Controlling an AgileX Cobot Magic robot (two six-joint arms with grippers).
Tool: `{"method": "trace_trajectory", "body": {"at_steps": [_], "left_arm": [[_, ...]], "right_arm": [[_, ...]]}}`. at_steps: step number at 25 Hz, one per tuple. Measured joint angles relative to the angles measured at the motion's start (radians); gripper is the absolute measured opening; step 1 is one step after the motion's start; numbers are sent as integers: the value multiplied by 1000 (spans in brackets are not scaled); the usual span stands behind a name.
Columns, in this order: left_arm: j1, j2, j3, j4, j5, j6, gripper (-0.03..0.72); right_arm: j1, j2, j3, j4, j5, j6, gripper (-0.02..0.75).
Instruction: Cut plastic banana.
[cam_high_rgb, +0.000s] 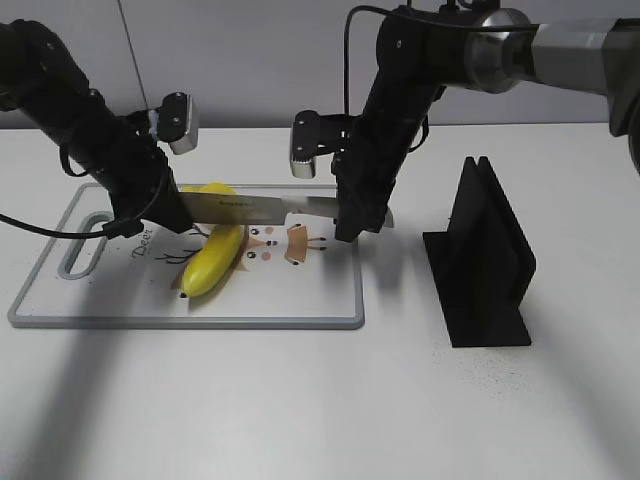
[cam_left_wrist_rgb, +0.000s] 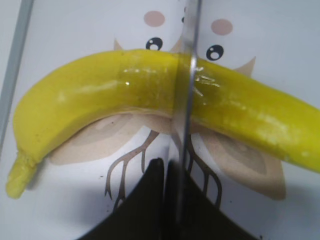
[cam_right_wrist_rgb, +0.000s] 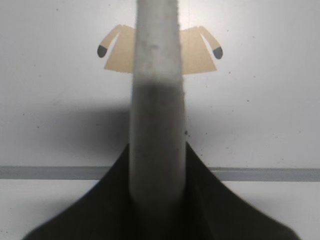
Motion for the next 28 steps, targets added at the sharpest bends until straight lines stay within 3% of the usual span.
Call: {"method": "trace_trajectory", "body": {"at_steps": [13, 16, 19, 25, 28], "left_arm": [[-2, -37, 11, 14, -1, -1, 0], [-2, -86, 11, 20, 1, -3, 36], [-3, -133, 11, 2, 4, -9, 146], [-8, -197, 11, -95, 56, -11, 570], [-8, -226, 11, -128, 62, -11, 666]], "right_arm": [[3, -19, 0, -8, 4, 3, 183], [5, -50, -2, -8, 12, 12, 183], [7, -75, -13, -5, 26, 27, 182], [7, -93, -31, -4, 95, 41, 181], [7, -102, -38, -6, 125, 46, 181]]}}
